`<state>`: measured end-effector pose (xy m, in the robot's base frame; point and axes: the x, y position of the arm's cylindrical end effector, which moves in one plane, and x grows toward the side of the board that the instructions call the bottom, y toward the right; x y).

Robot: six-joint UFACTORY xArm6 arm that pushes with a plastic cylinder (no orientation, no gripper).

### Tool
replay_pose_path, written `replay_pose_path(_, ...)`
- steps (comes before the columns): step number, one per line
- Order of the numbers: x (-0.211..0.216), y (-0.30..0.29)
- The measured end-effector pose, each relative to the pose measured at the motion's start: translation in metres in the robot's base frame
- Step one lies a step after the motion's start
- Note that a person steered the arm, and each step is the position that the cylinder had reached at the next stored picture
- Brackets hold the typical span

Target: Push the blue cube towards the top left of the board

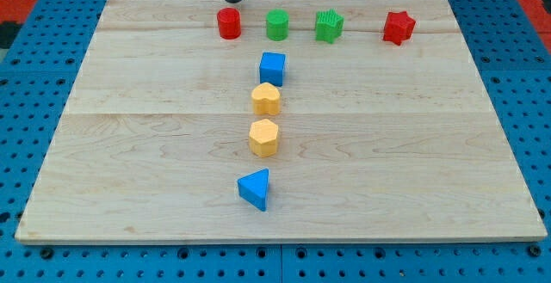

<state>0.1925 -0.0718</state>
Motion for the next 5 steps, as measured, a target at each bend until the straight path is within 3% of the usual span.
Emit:
replay_pose_path(2,0.000,0.002)
replay_pose_path(5,0.007,0.096)
